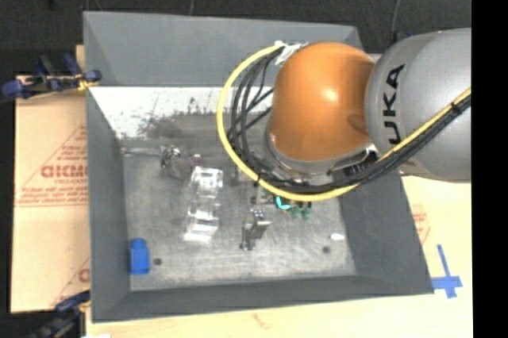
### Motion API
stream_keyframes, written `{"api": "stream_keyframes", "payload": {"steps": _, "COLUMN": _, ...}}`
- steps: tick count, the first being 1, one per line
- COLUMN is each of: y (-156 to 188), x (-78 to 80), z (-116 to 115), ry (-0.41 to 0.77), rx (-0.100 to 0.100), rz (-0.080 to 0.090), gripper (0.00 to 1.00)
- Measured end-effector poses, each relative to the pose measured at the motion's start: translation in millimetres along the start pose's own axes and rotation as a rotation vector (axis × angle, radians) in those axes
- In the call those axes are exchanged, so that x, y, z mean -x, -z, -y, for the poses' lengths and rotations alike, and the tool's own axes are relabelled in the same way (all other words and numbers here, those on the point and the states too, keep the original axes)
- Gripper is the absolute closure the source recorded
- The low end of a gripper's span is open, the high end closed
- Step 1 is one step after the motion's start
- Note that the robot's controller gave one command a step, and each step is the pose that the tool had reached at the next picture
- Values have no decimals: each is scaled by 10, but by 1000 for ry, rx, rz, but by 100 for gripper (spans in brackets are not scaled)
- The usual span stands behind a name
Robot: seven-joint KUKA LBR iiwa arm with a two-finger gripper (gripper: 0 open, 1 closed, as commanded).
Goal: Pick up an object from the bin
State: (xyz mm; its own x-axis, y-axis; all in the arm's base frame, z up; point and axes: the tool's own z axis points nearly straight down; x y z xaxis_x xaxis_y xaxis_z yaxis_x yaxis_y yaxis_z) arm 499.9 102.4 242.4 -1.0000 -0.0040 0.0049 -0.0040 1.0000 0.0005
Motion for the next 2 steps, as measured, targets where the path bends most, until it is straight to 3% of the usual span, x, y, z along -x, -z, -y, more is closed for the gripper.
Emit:
{"api": "stream_keyframes", "payload": {"steps": 1, "y": -1527, "x": 347, "z": -38, "ry": 317, "rx": 0, "rz": 20, "gripper": 0}}
{"api": "stream_keyframes", "payload": {"steps": 2, "y": -1407, "x": 655, "z": -324, "ry": 549, "rx": -3, "rz": 10, "gripper": 0}}
